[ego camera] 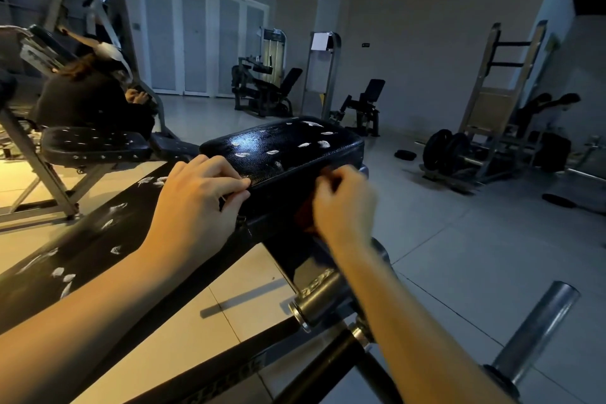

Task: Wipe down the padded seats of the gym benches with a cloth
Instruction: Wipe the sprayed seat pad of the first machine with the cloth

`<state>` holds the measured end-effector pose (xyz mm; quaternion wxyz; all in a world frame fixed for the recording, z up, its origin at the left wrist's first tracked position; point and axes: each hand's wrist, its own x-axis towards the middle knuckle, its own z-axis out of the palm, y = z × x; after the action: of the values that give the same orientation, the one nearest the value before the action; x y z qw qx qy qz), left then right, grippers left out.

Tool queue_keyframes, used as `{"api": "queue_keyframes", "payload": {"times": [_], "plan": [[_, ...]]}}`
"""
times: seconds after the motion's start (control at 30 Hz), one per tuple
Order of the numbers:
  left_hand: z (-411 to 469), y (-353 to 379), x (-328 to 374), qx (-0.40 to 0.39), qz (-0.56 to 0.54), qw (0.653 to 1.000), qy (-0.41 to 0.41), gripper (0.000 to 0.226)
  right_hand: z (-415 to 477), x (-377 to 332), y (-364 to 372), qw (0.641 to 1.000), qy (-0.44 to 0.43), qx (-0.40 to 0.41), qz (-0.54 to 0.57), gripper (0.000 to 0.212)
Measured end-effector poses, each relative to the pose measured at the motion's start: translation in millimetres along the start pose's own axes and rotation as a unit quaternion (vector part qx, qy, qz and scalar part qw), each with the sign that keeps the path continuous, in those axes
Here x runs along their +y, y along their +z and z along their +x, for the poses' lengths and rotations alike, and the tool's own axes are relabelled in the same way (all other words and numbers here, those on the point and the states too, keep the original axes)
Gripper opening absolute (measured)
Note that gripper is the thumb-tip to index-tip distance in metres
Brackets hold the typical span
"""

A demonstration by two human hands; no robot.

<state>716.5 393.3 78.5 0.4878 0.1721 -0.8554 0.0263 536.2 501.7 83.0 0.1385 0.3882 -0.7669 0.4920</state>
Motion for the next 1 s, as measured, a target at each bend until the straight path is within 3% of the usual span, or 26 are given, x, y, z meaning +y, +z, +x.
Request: {"api": "queue_keyframes", "payload": {"times": [0.07,0.1,0.27,0.33,0.43,0.53,0.6,0.7,0.77,0.83,0.93,1.0], "plan": [[-1,0,1,0.003,0.004,1.0,-0.001,0.014,-31,-14,8,0.993,-0.093,-0.074,-0.004,0.012],[-1,0,1,0.004,0.004,1.0,0.0,0.014,-30,-16,6,0.991,-0.11,-0.074,-0.012,0.012],[-3,2,7,0.014,0.004,1.0,-0.026,0.013,47,12,-27,0.992,0.078,0.091,-0.034,0.011],[-3,3,9,0.02,-0.007,0.999,-0.033,0.013,39,6,-18,0.99,0.082,0.109,-0.022,0.007],[-4,4,9,0.025,-0.012,0.999,-0.03,0.013,-17,-19,11,0.999,-0.018,0.021,0.038,0.005],[-4,4,6,0.027,-0.007,0.999,-0.021,0.013,-45,-20,20,0.991,-0.126,-0.046,0.013,0.01],[-4,3,5,0.027,-0.009,0.999,-0.016,0.014,-17,-6,10,0.996,-0.089,-0.02,-0.008,0.011],[-4,3,7,0.025,-0.013,0.999,-0.021,0.014,40,20,-21,0.997,0.055,0.05,-0.026,0.009],[-4,4,8,0.028,-0.017,0.999,-0.028,0.013,47,24,-25,0.992,0.09,0.077,-0.045,0.009],[-5,4,8,0.031,-0.018,0.999,-0.03,0.013,22,9,-10,0.997,0.05,0.048,-0.038,0.007],[-4,4,12,0.038,0.006,0.999,-0.03,0.012,-29,-13,10,0.995,-0.078,-0.055,-0.031,0.009],[-3,4,16,0.04,0.039,0.998,-0.032,0.012,-23,-11,4,0.993,-0.09,-0.055,-0.057,0.009]]}}
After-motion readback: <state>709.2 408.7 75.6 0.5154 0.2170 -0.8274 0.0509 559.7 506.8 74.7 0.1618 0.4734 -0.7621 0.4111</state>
